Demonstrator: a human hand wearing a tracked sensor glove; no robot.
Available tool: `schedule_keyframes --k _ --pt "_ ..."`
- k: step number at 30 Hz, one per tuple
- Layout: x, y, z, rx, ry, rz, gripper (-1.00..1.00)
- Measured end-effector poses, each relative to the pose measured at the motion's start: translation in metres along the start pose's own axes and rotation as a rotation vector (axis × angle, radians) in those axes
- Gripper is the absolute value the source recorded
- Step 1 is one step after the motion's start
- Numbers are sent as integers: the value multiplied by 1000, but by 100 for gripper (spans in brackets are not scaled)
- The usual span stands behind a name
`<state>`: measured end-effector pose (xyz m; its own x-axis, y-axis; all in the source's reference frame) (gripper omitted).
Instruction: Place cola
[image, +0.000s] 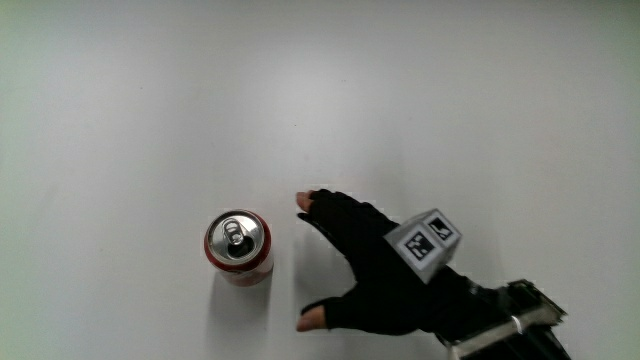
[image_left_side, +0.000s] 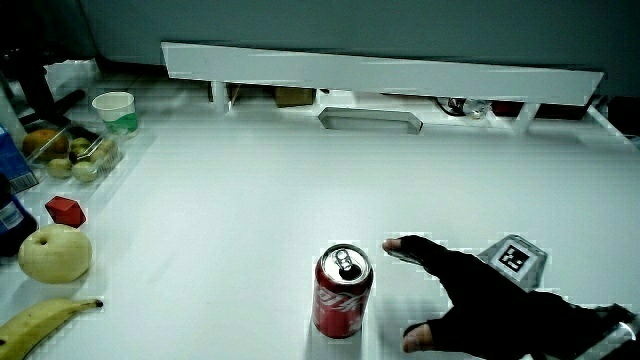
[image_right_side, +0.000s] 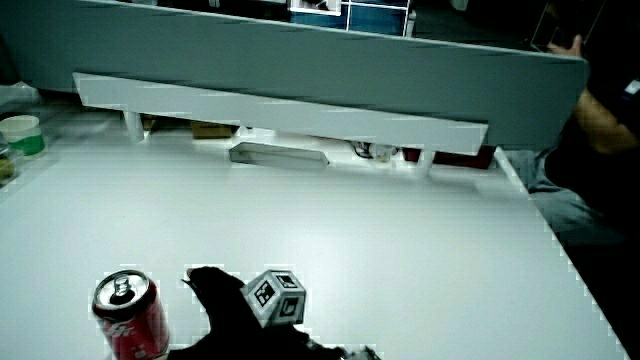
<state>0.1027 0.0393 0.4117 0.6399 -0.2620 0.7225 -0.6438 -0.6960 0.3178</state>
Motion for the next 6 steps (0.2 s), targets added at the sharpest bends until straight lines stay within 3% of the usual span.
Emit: schedule_keyframes --k 1,5,6 --pt "2 -6 3 -7 6 -27 -100" --pt "4 -28 21 58 -69 159 -100" --pt "4 -33 25 60 -75 166 -100"
